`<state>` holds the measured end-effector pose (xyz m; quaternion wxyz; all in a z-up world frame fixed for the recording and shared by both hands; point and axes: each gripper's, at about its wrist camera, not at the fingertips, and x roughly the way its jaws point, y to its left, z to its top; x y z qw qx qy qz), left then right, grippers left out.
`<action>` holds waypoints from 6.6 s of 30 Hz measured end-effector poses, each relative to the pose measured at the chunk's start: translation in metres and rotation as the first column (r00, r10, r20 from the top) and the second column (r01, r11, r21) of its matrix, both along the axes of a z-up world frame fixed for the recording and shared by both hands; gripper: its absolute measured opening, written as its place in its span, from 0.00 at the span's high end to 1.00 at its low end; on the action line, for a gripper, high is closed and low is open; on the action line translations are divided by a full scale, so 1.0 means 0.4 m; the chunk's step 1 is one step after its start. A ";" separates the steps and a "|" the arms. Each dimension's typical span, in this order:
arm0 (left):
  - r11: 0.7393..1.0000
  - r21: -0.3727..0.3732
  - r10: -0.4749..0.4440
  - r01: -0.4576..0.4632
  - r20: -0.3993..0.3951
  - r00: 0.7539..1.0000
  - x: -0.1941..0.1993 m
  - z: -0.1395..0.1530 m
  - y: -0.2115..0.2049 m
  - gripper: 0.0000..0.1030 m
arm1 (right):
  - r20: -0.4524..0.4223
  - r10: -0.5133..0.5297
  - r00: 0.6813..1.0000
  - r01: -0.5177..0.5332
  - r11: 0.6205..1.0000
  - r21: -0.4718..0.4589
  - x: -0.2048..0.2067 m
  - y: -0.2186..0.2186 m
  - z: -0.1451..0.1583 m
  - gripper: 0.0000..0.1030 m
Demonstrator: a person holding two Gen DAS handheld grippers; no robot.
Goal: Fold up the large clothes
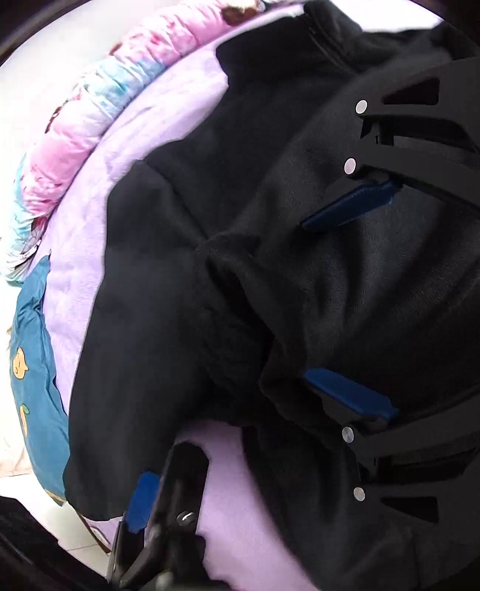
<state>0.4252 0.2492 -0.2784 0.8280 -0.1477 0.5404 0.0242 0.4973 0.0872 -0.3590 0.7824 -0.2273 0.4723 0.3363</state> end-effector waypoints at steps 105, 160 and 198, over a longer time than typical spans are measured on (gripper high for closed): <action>0.907 -0.366 0.370 -0.206 0.462 0.806 -0.261 0.590 0.467 0.89 | -0.012 -0.087 0.996 0.087 0.995 -0.051 -0.023 0.254 0.026 0.07; 0.986 -0.075 -0.105 0.152 0.438 0.893 0.052 0.146 -0.324 0.06 | -0.091 -0.444 0.892 0.448 0.834 0.322 -0.283 -0.606 0.304 0.06; 0.968 0.245 -0.144 0.059 0.347 0.927 -0.457 0.198 -0.163 0.06 | -0.063 -0.667 0.742 0.670 0.739 0.074 -0.610 -0.694 0.376 0.06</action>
